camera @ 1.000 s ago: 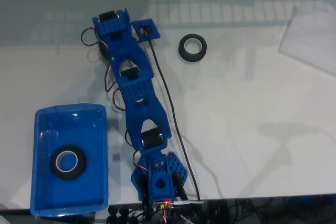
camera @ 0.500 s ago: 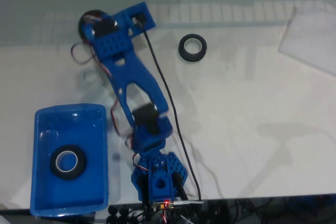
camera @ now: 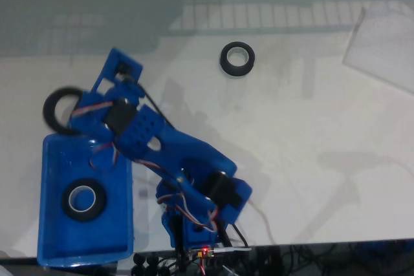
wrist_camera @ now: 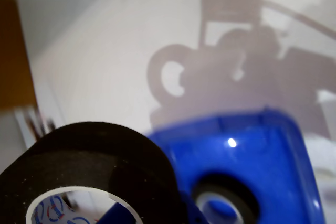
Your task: Grasp all tape and put them in the bin.
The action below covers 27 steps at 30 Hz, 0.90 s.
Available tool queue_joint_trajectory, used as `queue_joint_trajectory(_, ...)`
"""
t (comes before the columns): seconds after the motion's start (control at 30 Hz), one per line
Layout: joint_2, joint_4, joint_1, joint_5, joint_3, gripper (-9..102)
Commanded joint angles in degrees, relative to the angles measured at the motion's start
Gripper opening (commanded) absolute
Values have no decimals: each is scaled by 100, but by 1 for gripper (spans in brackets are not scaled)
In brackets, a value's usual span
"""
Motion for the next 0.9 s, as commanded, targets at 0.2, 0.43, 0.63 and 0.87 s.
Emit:
queue_joint_trajectory(0.2,826,439,-1564,-229,765,0)
queue_joint_trajectory(0.43,668,448,-2004,-501,1345,0)
queue_joint_trajectory(0.63,668,404,-1995,-501,1345,10)
queue_joint_trajectory(0.87,747,255,-1679,-272,1354,27)
